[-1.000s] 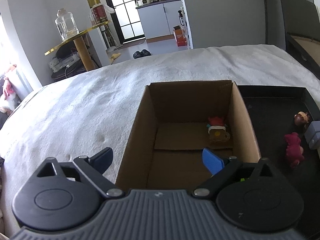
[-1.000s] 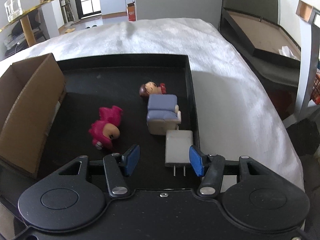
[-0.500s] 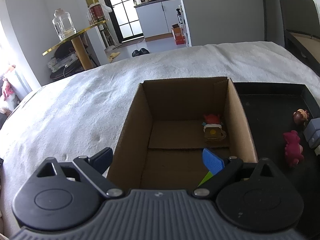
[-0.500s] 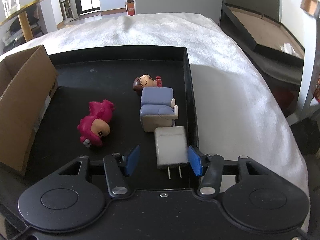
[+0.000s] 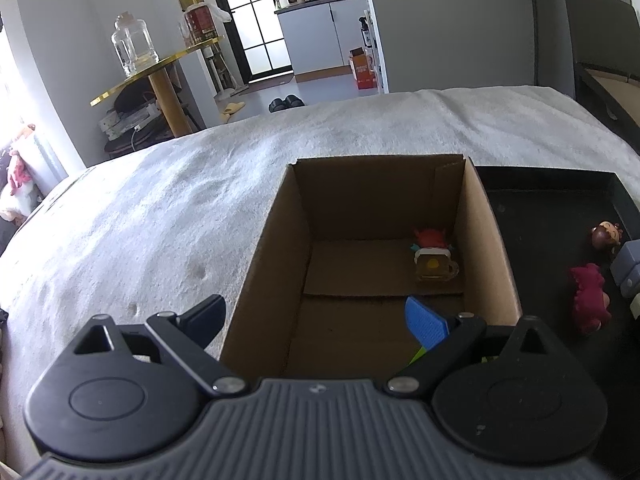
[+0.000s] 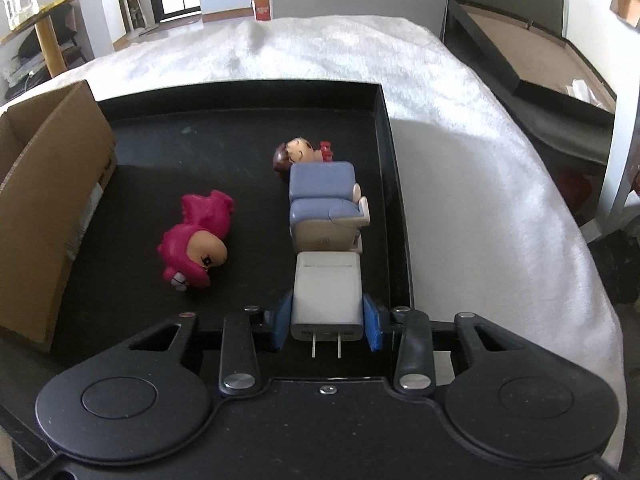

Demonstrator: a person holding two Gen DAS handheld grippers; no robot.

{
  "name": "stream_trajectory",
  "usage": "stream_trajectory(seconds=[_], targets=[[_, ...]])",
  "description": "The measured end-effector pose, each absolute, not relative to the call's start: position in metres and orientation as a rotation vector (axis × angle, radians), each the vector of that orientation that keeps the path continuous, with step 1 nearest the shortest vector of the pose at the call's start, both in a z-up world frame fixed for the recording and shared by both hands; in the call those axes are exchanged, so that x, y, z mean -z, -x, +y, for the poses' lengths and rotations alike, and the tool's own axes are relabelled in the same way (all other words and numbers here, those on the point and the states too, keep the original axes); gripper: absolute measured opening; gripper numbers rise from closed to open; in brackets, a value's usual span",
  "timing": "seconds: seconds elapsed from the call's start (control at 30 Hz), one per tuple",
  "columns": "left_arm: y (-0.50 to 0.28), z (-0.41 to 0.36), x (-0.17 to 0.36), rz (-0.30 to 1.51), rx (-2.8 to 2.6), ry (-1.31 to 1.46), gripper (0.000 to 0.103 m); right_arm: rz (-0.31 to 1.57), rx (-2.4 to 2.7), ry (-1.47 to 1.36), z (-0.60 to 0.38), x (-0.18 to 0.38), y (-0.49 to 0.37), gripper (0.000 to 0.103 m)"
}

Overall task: Organize rigid objects
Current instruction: 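Carry the white charger into the box and open the right gripper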

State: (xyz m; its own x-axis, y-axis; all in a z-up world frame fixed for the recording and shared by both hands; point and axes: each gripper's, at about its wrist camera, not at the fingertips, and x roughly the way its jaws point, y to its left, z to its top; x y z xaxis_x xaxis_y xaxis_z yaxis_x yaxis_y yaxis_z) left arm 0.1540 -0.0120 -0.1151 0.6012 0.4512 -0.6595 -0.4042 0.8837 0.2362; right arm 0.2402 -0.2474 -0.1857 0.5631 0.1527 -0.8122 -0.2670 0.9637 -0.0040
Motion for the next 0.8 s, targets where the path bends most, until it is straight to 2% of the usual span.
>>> stream_trajectory(seconds=[0.37,0.53,0.7,0.73,0.8], targets=[[-0.143,-0.002,0.114,0.763,-0.519,-0.047,0.095,0.861,-0.320,0.123,-0.222,0.153,-0.229,0.036],[-0.140,0.004,0.112,0.747,-0.521,-0.036,0.089,0.833,-0.355,0.118,-0.205,0.140,-0.227,0.036],[-0.137,0.015,0.115,0.767,-0.510,0.013,0.065,0.802,-0.393,0.117,-0.191,0.129,-0.220,0.036],[-0.137,0.016,0.116,0.774,-0.507,0.025,0.063,0.797,-0.398,0.119,-0.189,0.127,-0.219,0.036],[-0.134,0.020,0.117,0.776,-0.505,0.036,0.052,0.788,-0.414,0.120,-0.182,0.124,-0.217,0.036]])
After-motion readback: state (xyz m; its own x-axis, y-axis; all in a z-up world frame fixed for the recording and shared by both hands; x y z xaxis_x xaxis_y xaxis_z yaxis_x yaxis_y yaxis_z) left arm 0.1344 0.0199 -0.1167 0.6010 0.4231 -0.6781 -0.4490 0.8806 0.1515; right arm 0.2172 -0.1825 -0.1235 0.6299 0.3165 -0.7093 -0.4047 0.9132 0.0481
